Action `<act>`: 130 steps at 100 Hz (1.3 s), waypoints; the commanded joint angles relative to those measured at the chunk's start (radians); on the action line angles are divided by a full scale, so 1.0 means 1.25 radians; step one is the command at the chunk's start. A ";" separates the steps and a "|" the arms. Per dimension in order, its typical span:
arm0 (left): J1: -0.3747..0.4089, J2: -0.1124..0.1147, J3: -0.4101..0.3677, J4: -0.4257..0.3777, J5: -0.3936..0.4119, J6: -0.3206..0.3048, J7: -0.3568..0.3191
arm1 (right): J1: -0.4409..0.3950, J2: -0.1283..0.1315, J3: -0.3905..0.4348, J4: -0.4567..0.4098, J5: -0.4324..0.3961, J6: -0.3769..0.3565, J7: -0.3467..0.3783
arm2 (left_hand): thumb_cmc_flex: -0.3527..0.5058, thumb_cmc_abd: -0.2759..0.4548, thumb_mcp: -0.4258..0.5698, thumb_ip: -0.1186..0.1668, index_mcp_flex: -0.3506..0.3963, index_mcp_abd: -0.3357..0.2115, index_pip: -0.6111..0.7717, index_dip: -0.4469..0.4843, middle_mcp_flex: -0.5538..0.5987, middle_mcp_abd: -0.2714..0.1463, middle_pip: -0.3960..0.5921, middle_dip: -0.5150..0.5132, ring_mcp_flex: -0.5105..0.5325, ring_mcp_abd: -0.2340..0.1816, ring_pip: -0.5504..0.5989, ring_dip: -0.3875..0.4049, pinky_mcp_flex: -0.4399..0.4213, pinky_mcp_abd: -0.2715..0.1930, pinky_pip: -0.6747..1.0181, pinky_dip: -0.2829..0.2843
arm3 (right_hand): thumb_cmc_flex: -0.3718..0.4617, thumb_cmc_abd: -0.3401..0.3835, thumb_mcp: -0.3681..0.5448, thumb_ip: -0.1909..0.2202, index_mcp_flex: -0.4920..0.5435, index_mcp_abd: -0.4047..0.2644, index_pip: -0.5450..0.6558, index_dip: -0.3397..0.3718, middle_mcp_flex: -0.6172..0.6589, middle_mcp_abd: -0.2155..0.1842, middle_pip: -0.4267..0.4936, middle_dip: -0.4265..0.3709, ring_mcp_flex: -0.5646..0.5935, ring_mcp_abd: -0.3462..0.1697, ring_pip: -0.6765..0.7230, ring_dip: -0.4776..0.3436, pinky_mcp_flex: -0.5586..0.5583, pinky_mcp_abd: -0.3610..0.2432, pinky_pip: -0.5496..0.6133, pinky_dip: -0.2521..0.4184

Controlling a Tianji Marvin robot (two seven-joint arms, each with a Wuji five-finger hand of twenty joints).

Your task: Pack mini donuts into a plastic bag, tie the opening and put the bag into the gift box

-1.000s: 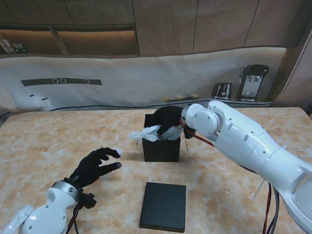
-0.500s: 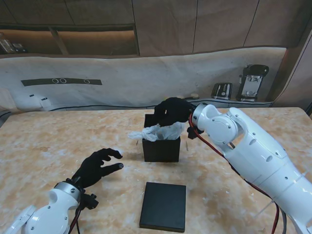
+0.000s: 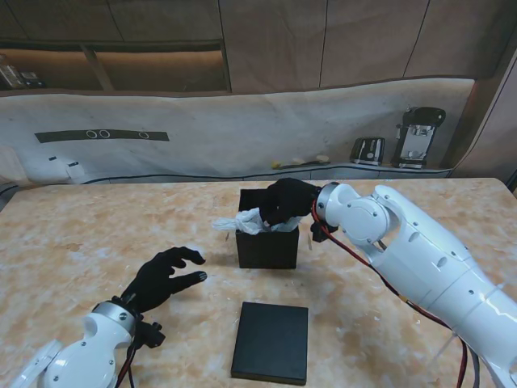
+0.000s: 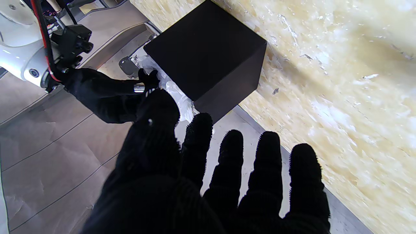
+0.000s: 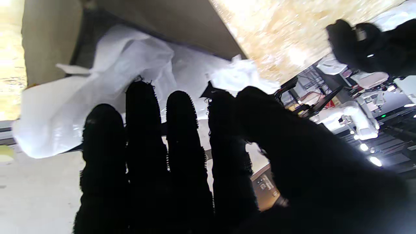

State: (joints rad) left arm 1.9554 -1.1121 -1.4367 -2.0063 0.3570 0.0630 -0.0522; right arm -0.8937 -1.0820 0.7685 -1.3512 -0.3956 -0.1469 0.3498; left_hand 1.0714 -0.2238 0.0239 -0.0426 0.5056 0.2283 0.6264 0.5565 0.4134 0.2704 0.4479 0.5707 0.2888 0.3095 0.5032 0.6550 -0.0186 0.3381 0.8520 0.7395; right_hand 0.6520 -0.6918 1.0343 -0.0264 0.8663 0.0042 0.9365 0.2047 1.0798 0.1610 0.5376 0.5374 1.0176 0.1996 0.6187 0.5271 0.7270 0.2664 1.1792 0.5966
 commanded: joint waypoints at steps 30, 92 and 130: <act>0.000 0.000 -0.004 -0.003 0.005 0.009 -0.021 | 0.072 -0.042 -0.096 0.113 0.053 0.008 0.004 | 0.023 0.011 -0.008 0.010 0.022 -0.003 -0.011 0.007 -0.015 -0.002 -0.004 -0.008 -0.013 -0.013 -0.011 -0.012 -0.012 -0.007 -0.002 -0.007 | -0.014 -0.011 0.012 -0.013 -0.003 -0.014 0.001 0.011 -0.031 -0.011 -0.008 -0.001 -0.035 -0.002 -0.019 0.007 -0.047 -0.010 -0.032 -0.015; -0.003 0.001 -0.010 -0.007 0.007 0.020 -0.029 | 0.212 -0.104 -0.285 0.293 0.135 -0.007 0.068 | 0.023 0.010 -0.007 0.010 0.022 -0.004 -0.012 0.007 -0.017 -0.004 -0.005 -0.008 -0.014 -0.012 -0.012 -0.013 -0.012 -0.008 -0.002 -0.007 | -0.110 0.115 -0.093 0.002 -0.031 0.027 -0.207 0.023 -0.177 -0.025 -0.072 -0.094 -0.182 -0.042 -0.156 -0.070 -0.232 -0.032 -0.189 -0.040; 0.004 0.001 -0.016 -0.012 0.012 0.022 -0.028 | 0.288 -0.148 -0.385 0.376 0.167 -0.017 0.136 | 0.023 0.011 -0.007 0.010 0.022 -0.002 -0.012 0.007 -0.013 -0.002 -0.003 -0.008 -0.014 -0.012 -0.011 -0.012 -0.012 -0.008 -0.002 -0.007 | -0.136 0.191 -0.150 0.056 -0.032 0.056 -0.380 0.134 -0.223 -0.022 -0.083 -0.103 -0.231 -0.053 -0.174 -0.080 -0.283 -0.030 -0.211 -0.038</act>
State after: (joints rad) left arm 1.9516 -1.1103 -1.4550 -2.0108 0.3698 0.0852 -0.0741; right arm -0.5370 -1.2485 0.2996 -0.8889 -0.1917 -0.1612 0.4839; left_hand 1.0714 -0.2238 0.0239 -0.0426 0.5059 0.2284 0.6264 0.5566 0.4135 0.2704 0.4480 0.5707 0.2888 0.3095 0.5032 0.6549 -0.0186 0.3381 0.8520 0.7394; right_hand 0.5012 -0.4442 0.8904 0.0124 0.8217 0.0675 0.4786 0.3553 0.8169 0.1472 0.4373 0.4541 0.7420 0.1502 0.4110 0.4477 0.3893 0.2249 0.9287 0.5503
